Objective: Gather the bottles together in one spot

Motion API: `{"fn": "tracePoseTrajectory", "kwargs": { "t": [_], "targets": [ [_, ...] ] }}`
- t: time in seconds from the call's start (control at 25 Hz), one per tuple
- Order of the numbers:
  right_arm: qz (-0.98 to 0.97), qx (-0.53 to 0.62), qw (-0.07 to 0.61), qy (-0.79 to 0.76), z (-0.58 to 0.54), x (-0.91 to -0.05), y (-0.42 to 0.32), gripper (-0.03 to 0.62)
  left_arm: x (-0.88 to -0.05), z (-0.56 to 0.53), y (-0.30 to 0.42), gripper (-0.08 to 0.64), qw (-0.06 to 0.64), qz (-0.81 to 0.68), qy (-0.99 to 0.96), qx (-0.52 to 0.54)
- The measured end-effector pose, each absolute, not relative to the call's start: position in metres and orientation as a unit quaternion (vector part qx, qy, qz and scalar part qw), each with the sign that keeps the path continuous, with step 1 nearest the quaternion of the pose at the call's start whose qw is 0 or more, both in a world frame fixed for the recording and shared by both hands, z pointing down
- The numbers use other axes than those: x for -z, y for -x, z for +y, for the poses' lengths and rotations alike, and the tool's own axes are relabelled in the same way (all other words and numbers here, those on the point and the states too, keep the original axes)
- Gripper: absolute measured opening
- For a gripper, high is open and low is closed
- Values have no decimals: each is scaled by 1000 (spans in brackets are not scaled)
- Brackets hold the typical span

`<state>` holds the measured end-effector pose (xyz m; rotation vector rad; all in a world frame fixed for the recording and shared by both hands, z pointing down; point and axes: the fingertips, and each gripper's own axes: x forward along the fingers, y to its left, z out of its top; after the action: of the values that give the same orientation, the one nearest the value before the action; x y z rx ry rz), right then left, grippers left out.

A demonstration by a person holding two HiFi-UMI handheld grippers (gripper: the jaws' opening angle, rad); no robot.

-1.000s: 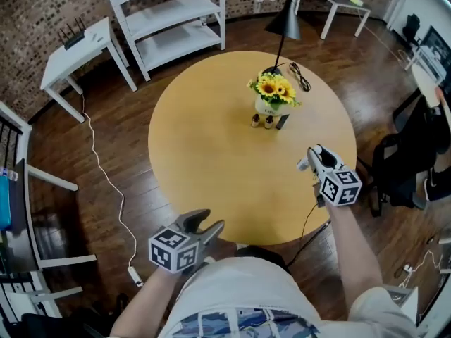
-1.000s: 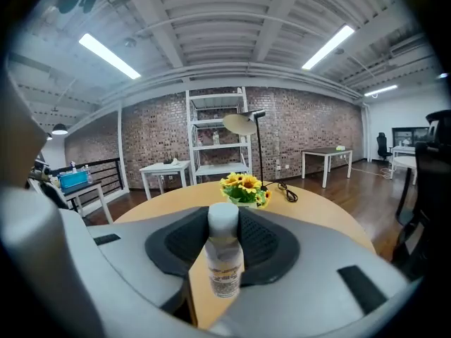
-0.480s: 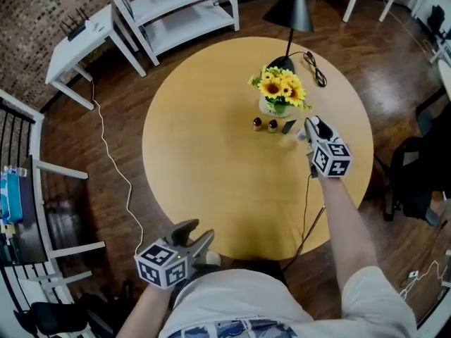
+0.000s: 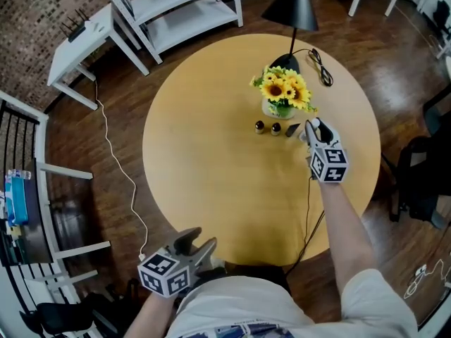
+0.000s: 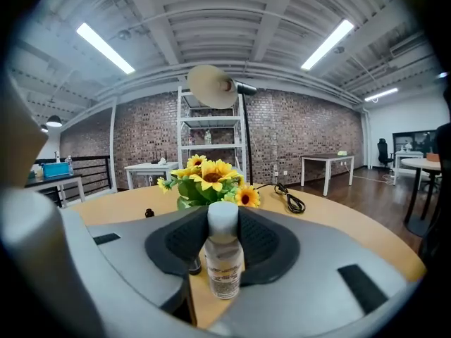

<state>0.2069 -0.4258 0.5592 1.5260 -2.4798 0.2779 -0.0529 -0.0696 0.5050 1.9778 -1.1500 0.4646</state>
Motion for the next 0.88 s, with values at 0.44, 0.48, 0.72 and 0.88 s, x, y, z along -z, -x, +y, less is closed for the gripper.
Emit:
{"fn": "tracePoseTrajectory", "kwargs": {
  "t": [0.44, 0.48, 0.72, 0.88],
  "targets": [
    [-845, -60, 117, -519, -418, -545, -207, 206, -507, -59, 53, 215, 394, -448, -780, -186],
    [-844, -53, 116, -521, -414, -539, -208, 206, -507, -57, 54, 215, 393, -448, -781, -188],
    [-812, -49, 99, -573, -358, -503, -236, 204, -507, -51, 51, 215, 371, -424, -801, -201],
    [-822, -62, 105, -556, -263, -483, -225, 204, -494, -37, 49, 215, 337, -395, -830, -206]
  ]
}}
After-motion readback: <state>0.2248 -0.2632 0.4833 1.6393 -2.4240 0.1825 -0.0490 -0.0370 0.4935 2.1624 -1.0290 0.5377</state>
